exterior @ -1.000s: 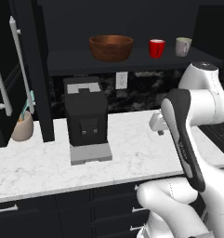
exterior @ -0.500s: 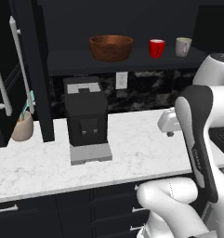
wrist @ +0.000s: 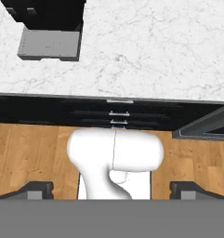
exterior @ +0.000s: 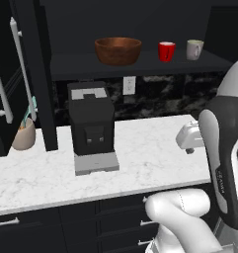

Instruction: Gather all objects into one cabinet and sort the glasses and bowls to opposite sides.

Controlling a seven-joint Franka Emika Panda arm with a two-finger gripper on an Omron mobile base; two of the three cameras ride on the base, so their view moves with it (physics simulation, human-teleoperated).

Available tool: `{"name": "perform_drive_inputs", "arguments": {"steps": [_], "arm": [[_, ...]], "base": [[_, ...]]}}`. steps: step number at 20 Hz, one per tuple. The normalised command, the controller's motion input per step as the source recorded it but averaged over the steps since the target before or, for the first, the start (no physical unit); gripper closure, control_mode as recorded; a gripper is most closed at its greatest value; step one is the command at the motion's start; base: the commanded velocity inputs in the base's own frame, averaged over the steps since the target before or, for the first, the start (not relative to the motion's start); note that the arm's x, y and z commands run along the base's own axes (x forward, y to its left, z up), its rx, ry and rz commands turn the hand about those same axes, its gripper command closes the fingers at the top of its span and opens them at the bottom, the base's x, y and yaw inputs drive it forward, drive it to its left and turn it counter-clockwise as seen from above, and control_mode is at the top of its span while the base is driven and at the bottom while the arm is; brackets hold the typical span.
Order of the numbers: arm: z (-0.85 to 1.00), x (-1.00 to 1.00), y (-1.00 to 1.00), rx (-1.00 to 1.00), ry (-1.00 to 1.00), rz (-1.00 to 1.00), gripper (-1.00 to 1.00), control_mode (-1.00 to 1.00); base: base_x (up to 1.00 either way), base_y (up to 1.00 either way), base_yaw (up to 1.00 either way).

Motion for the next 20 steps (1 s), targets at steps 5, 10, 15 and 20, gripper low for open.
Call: {"name": "perform_drive_inputs", "arguments": {"steps": [5, 10, 15, 20], "arm": [[0.08, 0.0, 0.0, 0.0, -0.01, 0.0, -1.0, -1.0], [0.01, -0.04, 0.0, 0.0, -0.01, 0.0, -1.0, 1.0], [0.0, 0.0, 0.0, 0.0, 0.0, 0.0, -1.0, 1.0], [0.0, 0.0, 0.0, 0.0, 0.0, 0.0, -1.0, 1.0]], "base": [[0.0, 0.0, 0.0], [-0.28, 0.0, 0.01], [-0.87, 0.0, 0.18], [-0.59, 0.0, 0.42]]}}
